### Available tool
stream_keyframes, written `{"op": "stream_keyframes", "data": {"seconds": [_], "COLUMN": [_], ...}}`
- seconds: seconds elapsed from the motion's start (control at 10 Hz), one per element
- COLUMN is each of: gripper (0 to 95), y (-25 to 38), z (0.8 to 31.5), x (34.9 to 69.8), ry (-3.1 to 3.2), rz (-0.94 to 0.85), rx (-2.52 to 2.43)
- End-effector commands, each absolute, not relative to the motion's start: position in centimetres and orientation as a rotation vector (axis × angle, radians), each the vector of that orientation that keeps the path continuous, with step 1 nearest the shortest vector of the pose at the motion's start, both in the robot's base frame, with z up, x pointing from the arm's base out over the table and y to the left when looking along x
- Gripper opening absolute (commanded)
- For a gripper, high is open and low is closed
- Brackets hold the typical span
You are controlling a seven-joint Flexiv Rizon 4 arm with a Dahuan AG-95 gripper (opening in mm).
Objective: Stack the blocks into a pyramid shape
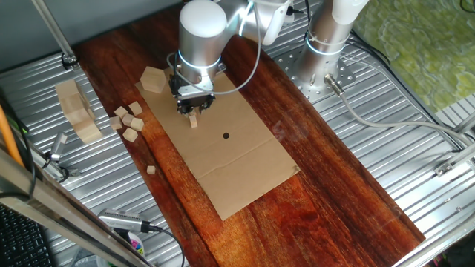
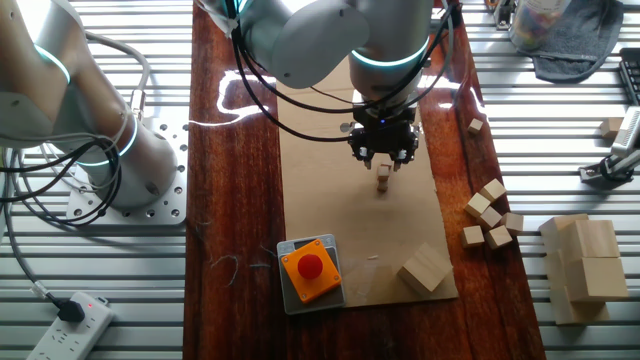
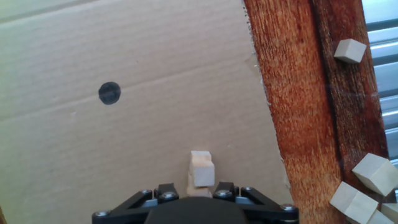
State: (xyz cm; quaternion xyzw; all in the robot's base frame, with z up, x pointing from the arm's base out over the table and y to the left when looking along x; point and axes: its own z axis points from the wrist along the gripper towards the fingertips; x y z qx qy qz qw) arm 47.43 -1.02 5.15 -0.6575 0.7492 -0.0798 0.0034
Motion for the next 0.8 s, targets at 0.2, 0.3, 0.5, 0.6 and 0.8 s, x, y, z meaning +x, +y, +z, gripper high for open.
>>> {"op": "stream_keyframes", "data": {"seconds": [0.2, 0.3, 0.5, 0.6, 0.8], "gripper": [19.0, 19.0, 19.0, 19.0, 38.0], "y": [-1.03, -1.03, -1.04, -1.04, -1.05], "z": [5.1, 5.1, 5.09, 5.09, 5.07], "x": [47.51, 47.52, 47.52, 47.52, 47.53], "ry": [2.334, 2.331, 2.326, 2.323, 2.309], "rz": [-0.26, -0.26, -0.263, -0.266, -0.278], "rx": [-2.069, -2.072, -2.075, -2.073, -2.081]}}
